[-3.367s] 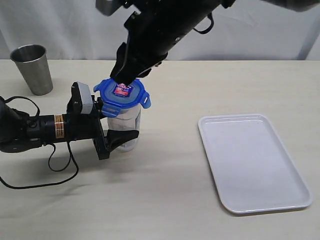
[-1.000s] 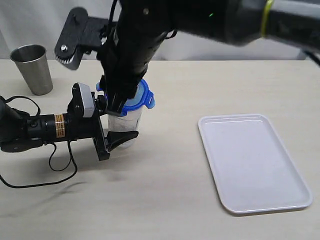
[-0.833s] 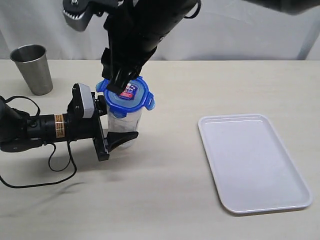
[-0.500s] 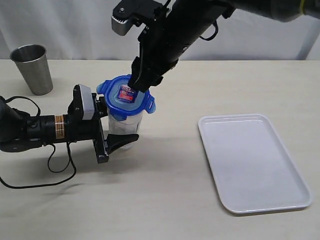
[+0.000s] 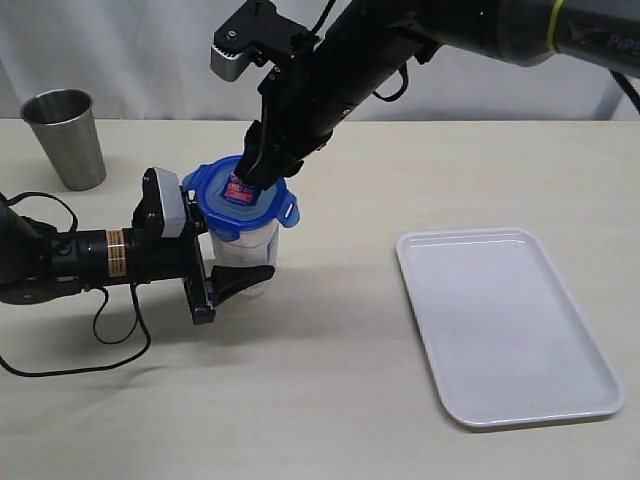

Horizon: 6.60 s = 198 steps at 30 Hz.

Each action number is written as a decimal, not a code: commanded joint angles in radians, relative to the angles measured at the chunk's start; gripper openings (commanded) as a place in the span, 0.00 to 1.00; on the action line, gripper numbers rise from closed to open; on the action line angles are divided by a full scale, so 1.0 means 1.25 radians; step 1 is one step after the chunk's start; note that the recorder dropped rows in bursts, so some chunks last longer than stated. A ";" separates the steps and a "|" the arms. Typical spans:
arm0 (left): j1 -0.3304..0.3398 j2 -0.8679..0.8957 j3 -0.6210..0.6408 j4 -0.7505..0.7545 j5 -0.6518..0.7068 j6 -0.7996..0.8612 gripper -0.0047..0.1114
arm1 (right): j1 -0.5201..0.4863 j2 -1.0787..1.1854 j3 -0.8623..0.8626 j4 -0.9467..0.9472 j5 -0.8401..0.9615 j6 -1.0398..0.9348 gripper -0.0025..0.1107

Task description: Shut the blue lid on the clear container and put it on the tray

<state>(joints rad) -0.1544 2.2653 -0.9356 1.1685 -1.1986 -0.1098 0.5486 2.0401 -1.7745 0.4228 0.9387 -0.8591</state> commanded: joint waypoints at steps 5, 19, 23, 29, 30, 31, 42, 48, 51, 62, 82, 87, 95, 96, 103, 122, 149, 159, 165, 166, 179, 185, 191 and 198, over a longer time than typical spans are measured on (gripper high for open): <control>-0.007 -0.002 0.003 0.018 -0.009 0.007 0.04 | 0.000 0.094 0.019 -0.027 0.157 -0.011 0.42; -0.007 -0.002 0.003 0.022 -0.012 0.001 0.04 | -0.004 0.149 0.015 0.045 0.226 0.009 0.30; -0.007 -0.002 0.003 0.025 -0.012 -0.001 0.04 | -0.005 0.167 0.015 0.075 0.226 0.006 0.29; -0.007 -0.002 0.003 0.027 -0.011 -0.021 0.04 | -0.018 0.191 0.015 0.077 0.226 0.020 0.28; -0.007 -0.002 0.003 0.027 -0.011 -0.021 0.04 | -0.019 0.191 0.015 0.077 0.226 0.020 0.28; -0.007 -0.002 0.003 0.027 -0.009 -0.021 0.04 | -0.022 0.189 0.009 0.075 0.226 0.020 0.28; -0.007 -0.002 0.003 0.017 -0.006 -0.021 0.04 | -0.040 0.160 -0.145 -0.055 0.198 0.161 0.41; -0.007 -0.002 0.003 0.002 -0.003 -0.045 0.04 | -0.040 0.131 -0.160 -0.162 0.169 0.243 0.42; -0.007 -0.002 0.003 -0.003 -0.003 -0.060 0.04 | -0.040 0.108 -0.160 -0.147 0.168 0.243 0.42; -0.007 -0.002 0.003 -0.008 -0.003 -0.060 0.04 | -0.037 -0.009 -0.160 0.022 0.190 0.059 0.42; 0.019 -0.002 0.003 -0.029 -0.013 -0.056 0.04 | -0.044 -0.213 0.222 0.024 -0.168 0.510 0.42; 0.038 -0.002 0.003 -0.028 -0.010 -0.056 0.04 | -0.058 -0.269 0.412 0.172 -0.369 0.492 0.42; 0.038 -0.002 0.003 -0.015 -0.014 -0.061 0.04 | -0.066 -0.225 0.463 0.513 -0.330 0.263 0.42; 0.038 -0.002 0.003 -0.015 -0.014 -0.061 0.04 | -0.066 -0.215 0.463 0.554 -0.325 0.231 0.42; 0.038 -0.002 0.003 -0.009 -0.018 -0.061 0.04 | -0.066 -0.170 0.460 0.583 -0.349 0.208 0.42; 0.038 -0.002 0.003 0.002 -0.018 -0.062 0.04 | -0.066 -0.088 0.452 0.848 -0.249 0.008 0.42; 0.039 -0.002 0.003 -0.002 -0.018 -0.008 0.04 | -0.124 -0.056 0.415 0.600 -0.182 -0.006 0.27; 0.039 -0.002 0.003 0.005 -0.018 -0.008 0.04 | -0.124 -0.083 0.415 0.375 -0.212 0.112 0.27; 0.039 -0.017 0.003 0.017 -0.018 -0.008 0.04 | -0.124 -0.088 0.415 0.302 -0.212 0.135 0.27; 0.039 -0.019 0.003 0.021 -0.018 -0.008 0.04 | -0.124 -0.090 0.415 0.300 -0.214 0.126 0.27; 0.039 -0.022 0.003 0.028 -0.004 -0.008 0.04 | -0.124 -0.272 0.415 0.294 -0.332 -0.070 0.39; 0.039 -0.022 0.003 0.050 -0.007 0.015 0.04 | -0.087 -0.341 0.417 0.288 -0.237 -0.718 0.42; 0.039 -0.022 0.003 0.088 -0.018 0.129 0.04 | -0.019 -0.347 0.417 0.185 -0.250 -0.895 0.42; 0.039 -0.022 0.003 0.093 -0.018 0.177 0.04 | 0.039 -0.320 0.420 0.063 -0.254 -0.892 0.41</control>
<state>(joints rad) -0.1040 2.2533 -0.9303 1.2850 -1.1863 0.1000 0.5702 1.6257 -1.2545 0.5347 0.6353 -1.9641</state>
